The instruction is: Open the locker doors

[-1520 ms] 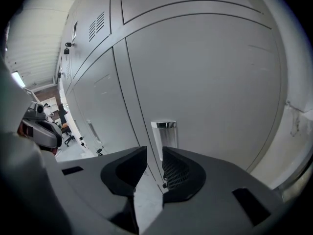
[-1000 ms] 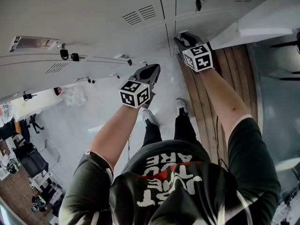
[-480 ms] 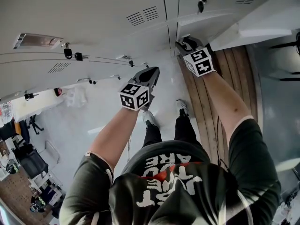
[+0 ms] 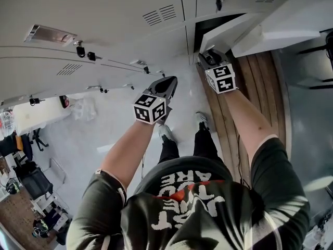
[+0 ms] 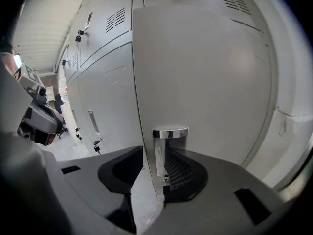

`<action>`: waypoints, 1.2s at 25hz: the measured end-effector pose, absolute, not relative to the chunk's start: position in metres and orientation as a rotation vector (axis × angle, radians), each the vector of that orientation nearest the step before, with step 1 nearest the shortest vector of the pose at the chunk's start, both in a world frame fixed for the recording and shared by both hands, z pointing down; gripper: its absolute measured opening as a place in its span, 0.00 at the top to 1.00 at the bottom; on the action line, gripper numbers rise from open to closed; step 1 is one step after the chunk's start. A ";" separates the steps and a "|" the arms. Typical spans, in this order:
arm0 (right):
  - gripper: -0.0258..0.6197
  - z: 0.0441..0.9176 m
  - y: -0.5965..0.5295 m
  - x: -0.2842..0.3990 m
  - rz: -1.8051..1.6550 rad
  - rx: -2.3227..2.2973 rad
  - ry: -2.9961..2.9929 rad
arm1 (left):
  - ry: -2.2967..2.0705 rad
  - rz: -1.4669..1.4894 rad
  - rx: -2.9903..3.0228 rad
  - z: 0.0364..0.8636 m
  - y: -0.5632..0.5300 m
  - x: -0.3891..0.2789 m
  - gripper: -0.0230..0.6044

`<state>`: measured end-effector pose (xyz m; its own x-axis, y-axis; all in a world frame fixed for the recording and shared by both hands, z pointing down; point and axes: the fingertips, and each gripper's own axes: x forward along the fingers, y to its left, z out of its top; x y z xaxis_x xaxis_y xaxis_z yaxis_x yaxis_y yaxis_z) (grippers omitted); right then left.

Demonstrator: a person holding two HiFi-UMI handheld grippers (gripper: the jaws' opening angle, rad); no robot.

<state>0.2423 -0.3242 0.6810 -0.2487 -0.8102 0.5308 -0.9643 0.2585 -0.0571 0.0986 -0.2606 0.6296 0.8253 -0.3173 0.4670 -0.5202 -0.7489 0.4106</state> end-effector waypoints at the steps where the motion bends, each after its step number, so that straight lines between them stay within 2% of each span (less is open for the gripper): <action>1: 0.73 0.681 -0.321 0.244 0.532 1.627 -2.126 | -0.614 0.506 2.470 0.629 -0.258 0.098 0.95; 15: 0.75 0.684 -0.263 0.268 0.560 1.717 -2.050 | -0.584 0.525 2.499 0.619 -0.228 0.102 0.95; 30: 0.74 0.687 -0.202 0.304 0.653 1.786 -2.037 | -0.438 0.580 2.547 0.615 -0.197 0.164 0.95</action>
